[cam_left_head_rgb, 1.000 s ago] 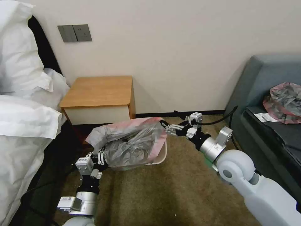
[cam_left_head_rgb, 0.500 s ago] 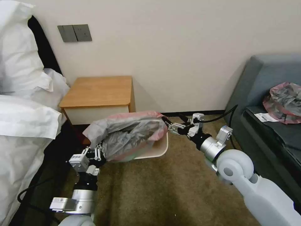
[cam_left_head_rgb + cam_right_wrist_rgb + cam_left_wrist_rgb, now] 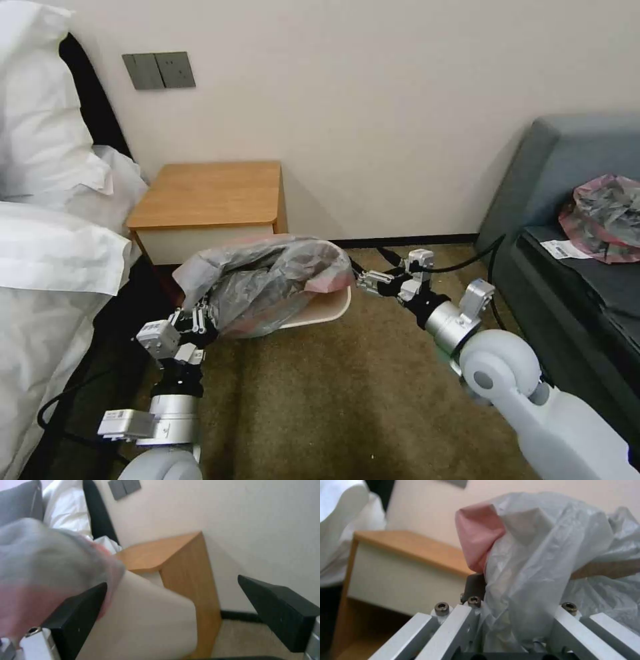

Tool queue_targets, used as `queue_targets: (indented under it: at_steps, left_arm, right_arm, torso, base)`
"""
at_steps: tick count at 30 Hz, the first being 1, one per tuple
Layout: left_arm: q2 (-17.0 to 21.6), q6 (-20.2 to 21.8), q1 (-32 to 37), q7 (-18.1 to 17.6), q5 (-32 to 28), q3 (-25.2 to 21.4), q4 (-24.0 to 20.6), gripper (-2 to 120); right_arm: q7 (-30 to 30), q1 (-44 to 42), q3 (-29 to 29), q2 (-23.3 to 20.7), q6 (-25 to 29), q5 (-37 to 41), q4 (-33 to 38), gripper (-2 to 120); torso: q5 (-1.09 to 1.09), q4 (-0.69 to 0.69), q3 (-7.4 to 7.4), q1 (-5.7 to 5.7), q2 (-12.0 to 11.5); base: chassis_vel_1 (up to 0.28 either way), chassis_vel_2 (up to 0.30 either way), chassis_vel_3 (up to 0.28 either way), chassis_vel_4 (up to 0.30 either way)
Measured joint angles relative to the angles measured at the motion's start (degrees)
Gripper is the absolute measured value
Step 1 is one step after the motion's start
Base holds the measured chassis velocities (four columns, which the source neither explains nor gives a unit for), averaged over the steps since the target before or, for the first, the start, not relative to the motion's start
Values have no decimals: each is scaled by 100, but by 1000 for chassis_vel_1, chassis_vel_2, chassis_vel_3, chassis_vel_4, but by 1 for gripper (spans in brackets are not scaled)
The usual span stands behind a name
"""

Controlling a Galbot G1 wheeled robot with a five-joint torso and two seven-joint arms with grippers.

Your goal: Pick up the garbage bag from the table and place it over the trash can.

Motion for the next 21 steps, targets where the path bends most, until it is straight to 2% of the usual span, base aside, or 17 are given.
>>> queue_targets:
  at_steps: [2, 9, 14, 21]
  left_arm:
    - [-10, 226, -24, -217, -16, 1, -54, 8]
    - [-13, 511, -72, -507, 7, -40, -91, 8]
    - [-47, 527, -126, -589, 29, -66, -43, 8]
    - [-77, 527, -218, -658, -9, -117, 180, 8]
  right_arm:
    - [-91, -76, -34, 82, 140, -375, 12, 100]
    - [-156, -252, -69, 303, 289, -753, 46, 100]
    - [-162, -390, -4, 429, 427, -970, 116, 100]
    - [-161, -764, 108, 772, 599, -1220, 689, 100]
  torso:
    - [0, 0, 0, 0, 0]
    - [0, 0, 0, 0, 0]
    - [1, 0, 0, 0, 0]
    - [0, 0, 0, 0, 0]
  base:
    - [0, 0, 0, 0]
    - [0, 0, 0, 0]
    - [0, 0, 0, 0]
    - [0, 0, 0, 0]
